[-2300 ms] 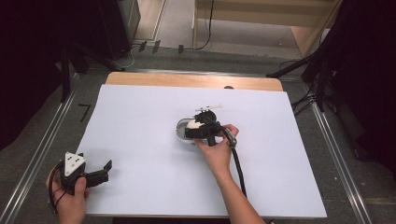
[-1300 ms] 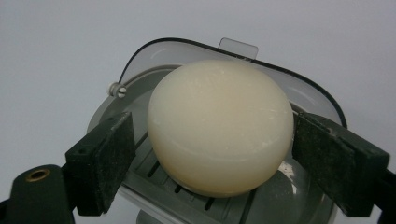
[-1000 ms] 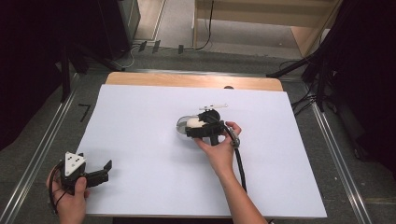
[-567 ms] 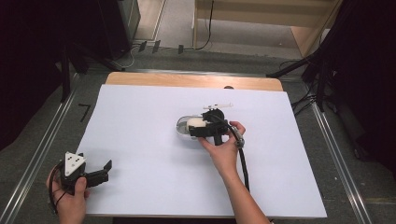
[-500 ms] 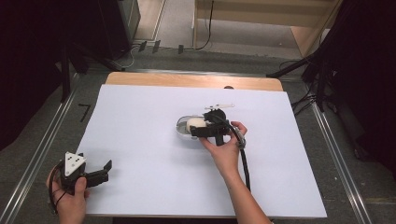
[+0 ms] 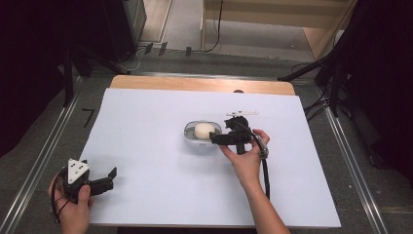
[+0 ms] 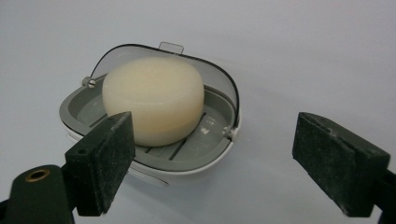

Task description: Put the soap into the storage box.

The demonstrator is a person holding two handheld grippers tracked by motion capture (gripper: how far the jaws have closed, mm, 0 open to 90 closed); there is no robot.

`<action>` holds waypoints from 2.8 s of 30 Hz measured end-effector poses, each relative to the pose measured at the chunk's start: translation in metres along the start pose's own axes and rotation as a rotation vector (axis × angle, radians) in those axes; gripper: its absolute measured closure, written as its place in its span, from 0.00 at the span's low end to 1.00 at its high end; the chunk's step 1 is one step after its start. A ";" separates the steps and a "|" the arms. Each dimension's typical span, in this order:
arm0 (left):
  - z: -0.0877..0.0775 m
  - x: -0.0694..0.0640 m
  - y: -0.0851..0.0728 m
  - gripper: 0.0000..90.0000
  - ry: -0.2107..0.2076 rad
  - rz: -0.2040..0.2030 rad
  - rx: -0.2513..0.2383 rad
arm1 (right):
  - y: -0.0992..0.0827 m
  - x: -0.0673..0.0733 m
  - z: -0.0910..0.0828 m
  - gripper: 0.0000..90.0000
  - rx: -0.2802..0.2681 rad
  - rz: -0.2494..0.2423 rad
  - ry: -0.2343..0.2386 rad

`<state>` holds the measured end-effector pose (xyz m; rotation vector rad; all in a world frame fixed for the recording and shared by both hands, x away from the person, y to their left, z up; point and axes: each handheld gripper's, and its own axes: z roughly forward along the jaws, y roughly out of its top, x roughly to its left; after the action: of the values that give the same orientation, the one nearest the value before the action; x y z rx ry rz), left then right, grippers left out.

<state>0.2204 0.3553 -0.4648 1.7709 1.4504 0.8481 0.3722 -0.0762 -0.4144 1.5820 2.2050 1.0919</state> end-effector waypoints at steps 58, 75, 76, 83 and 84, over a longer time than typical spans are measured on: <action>0.000 -0.001 0.000 0.00 0.005 0.005 0.006 | -0.062 -0.084 -0.032 0.16 0.015 0.074 -0.103; 0.000 0.000 0.000 0.00 0.002 0.002 0.003 | -0.082 -0.105 -0.049 0.15 -0.003 0.073 -0.126; 0.000 0.000 0.000 0.00 0.002 0.003 0.003 | -0.083 -0.105 -0.050 0.15 -0.002 0.073 -0.130; 0.000 -0.001 0.000 0.00 0.004 0.003 0.002 | -0.091 -0.113 -0.056 0.15 -0.007 0.069 -0.143; 0.000 0.000 0.000 0.00 0.003 0.002 0.003 | -0.094 -0.115 -0.058 0.15 -0.009 0.068 -0.152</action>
<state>0.2203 0.3549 -0.4647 1.7746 1.4530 0.8502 0.3178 -0.2175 -0.4641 1.6874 2.0594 0.9631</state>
